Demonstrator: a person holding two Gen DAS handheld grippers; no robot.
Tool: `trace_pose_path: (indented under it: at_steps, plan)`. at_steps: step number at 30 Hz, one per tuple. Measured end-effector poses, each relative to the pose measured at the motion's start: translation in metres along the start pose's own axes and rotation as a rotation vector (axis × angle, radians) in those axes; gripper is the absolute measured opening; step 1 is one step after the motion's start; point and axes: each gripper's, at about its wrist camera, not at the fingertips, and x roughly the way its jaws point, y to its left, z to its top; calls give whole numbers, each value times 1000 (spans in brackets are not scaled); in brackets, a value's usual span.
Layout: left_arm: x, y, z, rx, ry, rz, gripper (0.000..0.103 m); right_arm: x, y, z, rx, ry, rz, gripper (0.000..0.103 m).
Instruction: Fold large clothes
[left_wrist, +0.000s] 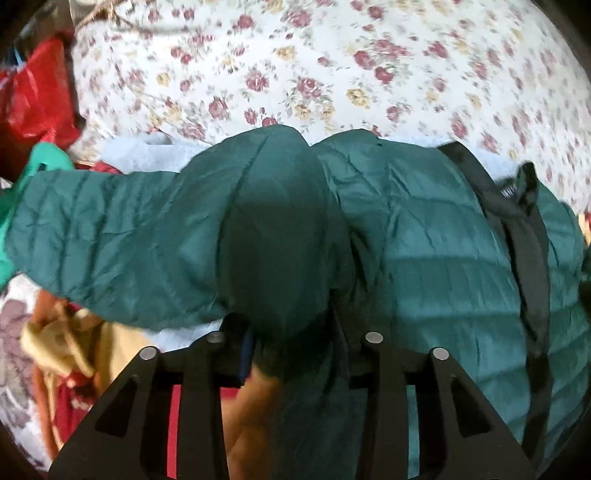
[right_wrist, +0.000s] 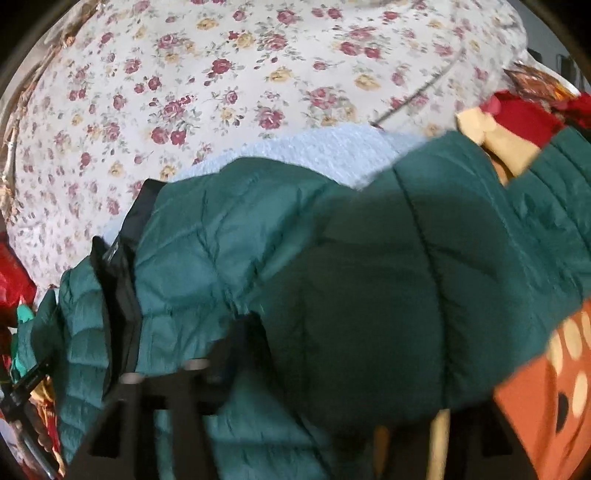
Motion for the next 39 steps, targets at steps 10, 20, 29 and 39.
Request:
trace_pose_path:
  at_steps: [10,20,29,39]
  plan:
    - [-90,-11,-68,2,-141,15,48,-77,-16,-66,-2,-25,48,73]
    - [-179,-29,-146,-15,-224,53,61,-146,30,-147,-93,-87,82,73]
    - [-225,-54,-211,-24,-192,-4,61,-176,75,-202,-161,-78,93,73]
    - [-259,-81,-248,15,-213,-34,62,-189,118,-240,-322,-112,29,73]
